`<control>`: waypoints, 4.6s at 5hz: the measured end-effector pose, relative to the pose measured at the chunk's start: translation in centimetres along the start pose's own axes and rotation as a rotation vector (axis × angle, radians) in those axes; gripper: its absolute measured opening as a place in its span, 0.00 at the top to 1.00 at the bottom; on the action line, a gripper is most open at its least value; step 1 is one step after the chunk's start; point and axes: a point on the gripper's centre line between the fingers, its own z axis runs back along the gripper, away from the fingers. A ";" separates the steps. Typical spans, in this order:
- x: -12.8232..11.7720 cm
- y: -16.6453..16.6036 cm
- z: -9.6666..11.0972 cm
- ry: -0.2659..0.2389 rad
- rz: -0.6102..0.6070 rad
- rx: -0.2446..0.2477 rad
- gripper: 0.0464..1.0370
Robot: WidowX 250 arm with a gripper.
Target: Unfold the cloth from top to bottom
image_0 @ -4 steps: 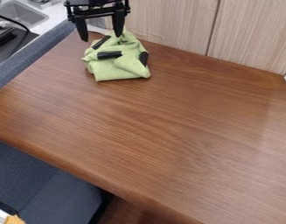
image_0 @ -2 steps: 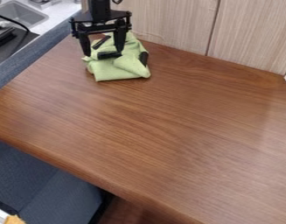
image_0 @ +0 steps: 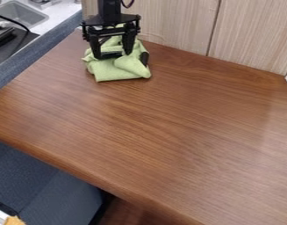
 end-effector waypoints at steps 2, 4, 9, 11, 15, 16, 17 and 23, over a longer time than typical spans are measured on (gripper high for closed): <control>0.9 -1.1 -1.2 -0.001 -0.017 -0.027 0.04; 1.5 -1.5 -2.5 0.007 -0.031 -0.025 0.36; 1.1 -1.6 -0.5 -0.004 -0.085 -0.073 0.98; -0.1 -0.2 3.1 -0.049 -0.089 -0.122 0.99; -7.3 5.0 0.6 -0.070 -0.092 -0.072 0.99; -8.5 5.2 -1.0 -0.117 -0.110 -0.025 0.99; -9.2 5.7 -1.5 -0.112 -0.098 0.012 0.99; -6.2 6.1 4.5 -0.096 -0.101 0.023 0.03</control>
